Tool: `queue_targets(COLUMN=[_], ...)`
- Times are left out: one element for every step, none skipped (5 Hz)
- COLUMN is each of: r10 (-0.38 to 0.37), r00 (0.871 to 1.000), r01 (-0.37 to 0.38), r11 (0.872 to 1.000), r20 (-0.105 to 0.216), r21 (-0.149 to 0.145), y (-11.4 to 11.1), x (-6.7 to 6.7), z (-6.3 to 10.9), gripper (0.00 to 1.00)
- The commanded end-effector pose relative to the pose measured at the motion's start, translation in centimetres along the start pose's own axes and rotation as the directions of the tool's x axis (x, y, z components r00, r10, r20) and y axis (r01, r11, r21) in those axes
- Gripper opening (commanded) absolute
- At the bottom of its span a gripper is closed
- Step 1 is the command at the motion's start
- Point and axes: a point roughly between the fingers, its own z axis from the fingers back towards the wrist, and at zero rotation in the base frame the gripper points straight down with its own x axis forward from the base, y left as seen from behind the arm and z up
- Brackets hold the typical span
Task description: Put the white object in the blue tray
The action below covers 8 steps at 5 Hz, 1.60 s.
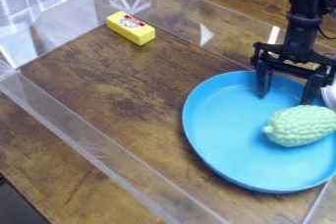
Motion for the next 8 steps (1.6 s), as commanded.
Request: queue_targets(r10=[-0.100,-0.116,-0.128,-0.140,-0.152,-0.164,-0.176,-0.188], r00=[0.995,0.993,0.992,0.990,0.988,0.986,0.984,0.982], r01=[0.100,0.116,0.128,0.140,0.152,0.164,0.175,0.188], r11=[0.995,0.993,0.992,0.990,0.988,0.986,0.984,0.982], r20=[-0.009,-0.009,-0.009,-0.008,-0.008,-0.008,-0.009,-0.009], r21=[-0.010,-0.013,-0.015,-0.017,-0.019,-0.020,-0.021,-0.021], y=[-3.17,-3.28,-3.30,-3.36,-3.31,-3.22,-3.06,-2.90], x=[-1.04,-1.09,-1.11,-1.13,-1.15,-1.18,-1.19,-1.21], z=[-0.97,-0.95,-0.99,-1.01,-1.03,-1.05,-1.07,-1.06], gripper=[1.00,1.00,1.00,1.00,1.00,1.00,1.00,1.00])
